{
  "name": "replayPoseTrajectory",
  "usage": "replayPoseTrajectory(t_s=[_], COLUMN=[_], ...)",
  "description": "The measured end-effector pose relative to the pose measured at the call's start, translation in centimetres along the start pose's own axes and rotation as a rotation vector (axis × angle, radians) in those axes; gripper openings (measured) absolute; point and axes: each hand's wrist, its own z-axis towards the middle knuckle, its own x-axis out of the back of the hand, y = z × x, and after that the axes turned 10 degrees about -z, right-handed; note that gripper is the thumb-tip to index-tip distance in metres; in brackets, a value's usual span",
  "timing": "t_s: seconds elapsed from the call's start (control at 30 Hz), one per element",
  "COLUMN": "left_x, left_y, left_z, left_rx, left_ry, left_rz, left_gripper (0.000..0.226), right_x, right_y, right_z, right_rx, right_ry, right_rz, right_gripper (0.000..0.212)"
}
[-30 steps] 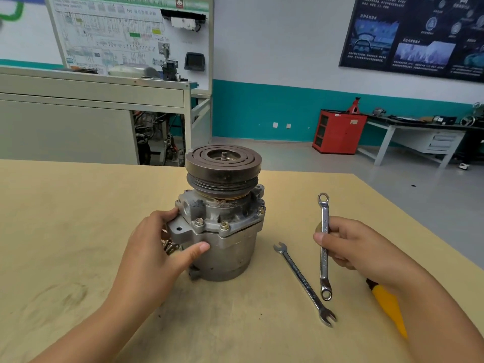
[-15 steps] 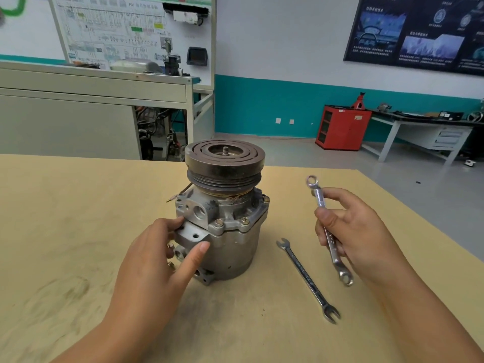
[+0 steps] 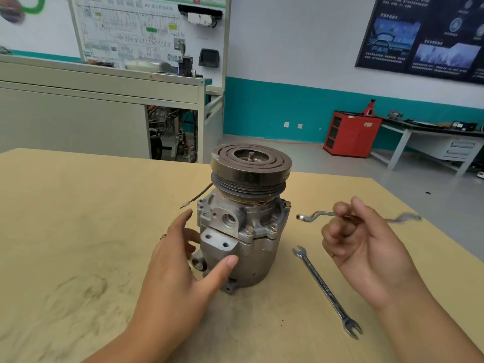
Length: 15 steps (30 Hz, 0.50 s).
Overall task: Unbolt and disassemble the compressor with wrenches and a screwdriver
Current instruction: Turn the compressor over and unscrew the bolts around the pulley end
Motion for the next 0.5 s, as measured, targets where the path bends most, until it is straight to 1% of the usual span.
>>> replayPoseTrajectory(t_s=[0.1,0.17,0.2,0.27,0.33,0.4,0.5], left_x=[0.1,0.2,0.1,-0.2,-0.6,-1.1,-1.6], left_y=[-0.3,-0.3,-0.2,-0.2,-0.2,-0.2,-0.1], left_z=[0.2,0.3,0.3,0.2,0.2,0.3,0.6], left_rx=[-0.011,0.000,-0.001,-0.011,-0.013,-0.025,-0.044], left_ry=[-0.007,-0.023,-0.023,0.002,0.019,0.031,0.051], left_rz=[0.054,0.054,0.044,0.000,-0.040,-0.045,-0.066], left_gripper=[0.103,0.098,0.091,0.079,0.078,0.082,0.087], right_x=[-0.5,-1.2,-1.4,-1.8,-2.2,-2.2,-1.6], right_y=[-0.9,-1.6,-1.9,-2.0,-1.6,-0.7,0.4], right_z=[1.2,2.1,2.6,3.5,4.2,4.7,5.0], right_rx=[0.063,0.122,0.159,0.223,0.267,0.275,0.263], right_ry=[0.021,0.003,0.001,0.019,0.064,0.096,0.055], right_rz=[-0.081,-0.151,-0.210,-0.342,-0.457,-0.479,-0.443], right_gripper=[0.053,0.061,0.063,0.065,0.066,0.063,0.055])
